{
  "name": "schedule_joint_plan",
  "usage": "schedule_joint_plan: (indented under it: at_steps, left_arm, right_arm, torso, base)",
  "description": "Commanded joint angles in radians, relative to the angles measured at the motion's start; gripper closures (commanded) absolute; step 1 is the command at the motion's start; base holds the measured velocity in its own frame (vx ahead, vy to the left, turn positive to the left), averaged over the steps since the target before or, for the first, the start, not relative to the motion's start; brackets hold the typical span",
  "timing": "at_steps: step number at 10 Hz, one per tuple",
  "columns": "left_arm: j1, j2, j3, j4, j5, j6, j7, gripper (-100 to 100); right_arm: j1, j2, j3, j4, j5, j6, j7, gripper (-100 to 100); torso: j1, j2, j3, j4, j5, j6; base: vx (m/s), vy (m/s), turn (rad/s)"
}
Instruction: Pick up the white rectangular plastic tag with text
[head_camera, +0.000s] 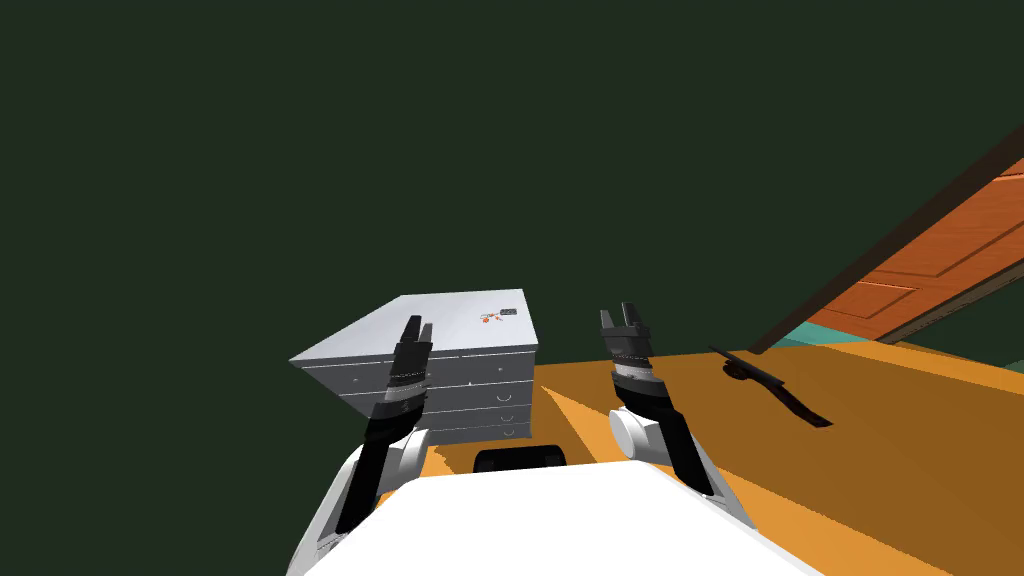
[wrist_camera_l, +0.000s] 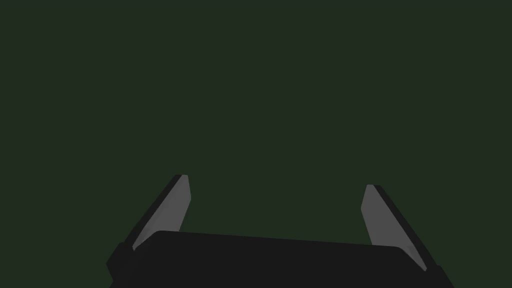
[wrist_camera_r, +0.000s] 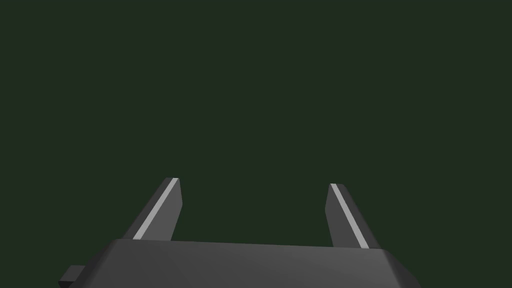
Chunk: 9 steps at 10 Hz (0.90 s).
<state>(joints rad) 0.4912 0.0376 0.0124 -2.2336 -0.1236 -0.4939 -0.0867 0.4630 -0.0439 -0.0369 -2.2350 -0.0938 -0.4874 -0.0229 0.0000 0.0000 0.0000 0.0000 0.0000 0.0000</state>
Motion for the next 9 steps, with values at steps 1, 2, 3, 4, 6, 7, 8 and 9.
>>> schedule_joint_plan:
  at_steps: [1, 2, 3, 4, 6, 7, 8, 9]
  left_arm:
    - [-0.025, 0.040, 0.006, 0.002, 0.011, 0.033, 0.001, -100]
    - [-0.041, 0.057, 0.009, 0.002, 0.019, 0.055, 0.002, -100]
    - [-0.060, 0.073, 0.013, 0.003, 0.029, 0.083, 0.004, -100]
    - [-0.081, 0.089, 0.019, 0.003, 0.041, 0.116, 0.005, -100]
    - [-0.131, 0.124, 0.032, 0.002, 0.074, 0.178, 0.010, -100]
    - [-0.131, 0.124, 0.032, 0.002, 0.074, 0.197, 0.010, -100]
    - [-0.159, 0.144, 0.041, 0.001, 0.094, 0.231, 0.013, -100]
    - [-0.159, 0.144, 0.041, 0.001, 0.094, 0.244, 0.013, -100]
  right_arm:
    - [0.000, 0.000, 0.000, 0.000, 0.000, 0.000, 0.000, 0]
    - [0.000, 0.000, 0.000, 0.000, 0.000, 0.000, 0.000, 0]
    - [0.000, 0.000, 0.000, 0.000, 0.000, 0.000, 0.000, 0]
    - [0.000, 0.000, 0.000, 0.000, 0.000, 0.000, 0.000, 0]
    - [0.000, 0.000, 0.000, 0.000, 0.000, 0.000, 0.000, 0]
    - [0.000, 0.000, 0.000, 0.000, 0.000, 0.000, 0.000, 0]
    - [0.000, 0.000, 0.000, 0.000, 0.000, 0.000, 0.000, 0]
    - [0.000, 0.000, 0.000, 0.000, 0.000, 0.000, 0.000, 0]
  torso:
    - [0.000, 0.000, 0.000, 0.000, 0.000, 0.000]
    - [-0.004, 0.000, 0.000, 0.000, -0.001, 0.000]
    - [-0.010, 0.001, 0.000, 0.000, -0.002, 0.000]
    - [-0.012, 0.001, 0.000, 0.000, -0.003, 0.000]
    - [-0.015, 0.000, 0.000, 0.000, -0.003, 0.000]
    - [-0.014, -0.001, -0.001, 0.000, -0.003, 0.000]
    - [-0.010, -0.002, -0.001, 0.000, -0.002, 0.000]
    - [-0.010, 0.000, 0.000, 0.000, -0.002, 0.000]
  base:
    - [0.002, -0.082, -0.044]
    - [-0.023, -0.164, -0.048]
    - [-0.013, -0.186, -0.037]
    - [0.013, -0.191, -0.040]
    - [0.011, -0.213, -0.056]
    - [0.026, -0.132, -0.007]
    - [-0.002, -0.150, -0.033]
    - [0.002, -0.113, -0.013]
